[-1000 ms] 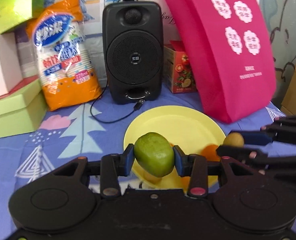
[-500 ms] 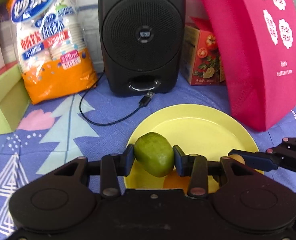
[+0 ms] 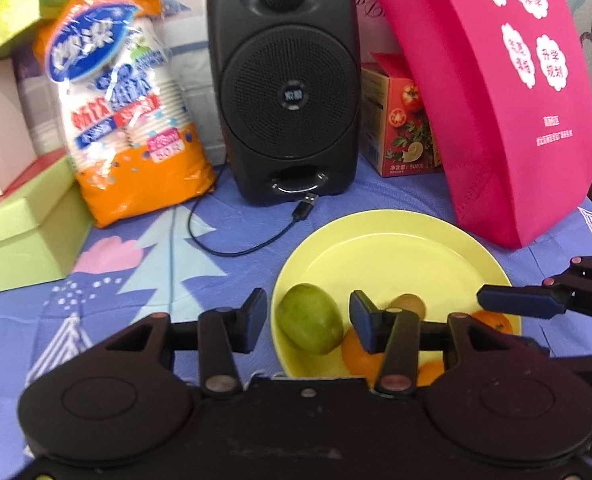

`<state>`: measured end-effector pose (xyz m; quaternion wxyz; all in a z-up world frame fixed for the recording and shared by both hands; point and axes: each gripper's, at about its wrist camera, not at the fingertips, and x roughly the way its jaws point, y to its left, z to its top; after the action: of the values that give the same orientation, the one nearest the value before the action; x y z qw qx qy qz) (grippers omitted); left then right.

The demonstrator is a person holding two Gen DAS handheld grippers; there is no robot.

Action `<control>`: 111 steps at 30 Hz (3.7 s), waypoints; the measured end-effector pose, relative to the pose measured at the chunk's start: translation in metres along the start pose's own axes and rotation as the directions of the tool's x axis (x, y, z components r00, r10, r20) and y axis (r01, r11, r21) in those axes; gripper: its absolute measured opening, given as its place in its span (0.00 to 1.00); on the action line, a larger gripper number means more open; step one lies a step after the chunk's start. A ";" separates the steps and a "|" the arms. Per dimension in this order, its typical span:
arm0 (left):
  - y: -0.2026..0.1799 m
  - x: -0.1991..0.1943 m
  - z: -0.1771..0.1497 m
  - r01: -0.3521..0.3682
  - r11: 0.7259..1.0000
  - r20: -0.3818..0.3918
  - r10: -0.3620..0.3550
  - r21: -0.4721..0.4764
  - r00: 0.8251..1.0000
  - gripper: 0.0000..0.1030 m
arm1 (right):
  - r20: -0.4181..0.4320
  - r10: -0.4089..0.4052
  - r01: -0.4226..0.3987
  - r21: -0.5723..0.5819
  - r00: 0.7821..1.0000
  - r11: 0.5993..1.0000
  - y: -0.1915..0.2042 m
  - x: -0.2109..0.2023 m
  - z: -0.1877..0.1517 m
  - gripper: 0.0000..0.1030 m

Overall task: Organize fruits
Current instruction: 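Carry the pear and kiwi onto the yellow plate and open both grippers, then withdraw both grippers from the plate back toward the remaining fruit, then grasp an orange with the left gripper while the right gripper grasps another orange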

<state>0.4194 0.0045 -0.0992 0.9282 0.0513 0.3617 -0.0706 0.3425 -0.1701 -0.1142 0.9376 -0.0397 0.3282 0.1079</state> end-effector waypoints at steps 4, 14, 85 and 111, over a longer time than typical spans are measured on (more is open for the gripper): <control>0.008 -0.024 -0.008 -0.010 1.000 0.017 0.011 -0.011 1.000 0.45 | 0.006 0.001 -0.001 0.006 1.000 1.000 0.004 -0.013 -0.004 0.30; 0.028 -0.091 -0.057 -0.022 0.998 0.052 0.025 -0.050 0.998 0.45 | 0.001 -0.004 0.003 0.029 1.000 1.000 0.022 -0.057 -0.039 0.33; -0.019 -0.146 -0.195 0.092 0.988 0.050 -0.086 -0.125 0.995 0.32 | -0.047 0.024 -0.020 0.067 0.999 0.998 0.069 -0.088 -0.100 0.32; -0.028 -0.178 -0.192 0.105 0.988 0.063 -0.098 -0.110 0.993 0.32 | -0.024 -0.002 0.003 0.043 1.000 0.999 0.070 -0.133 -0.114 0.32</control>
<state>0.1574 0.0213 -0.1208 0.9349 -0.0219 0.3402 -0.0987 0.1560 -0.1417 -0.1206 0.9343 -0.0215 0.3417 0.0990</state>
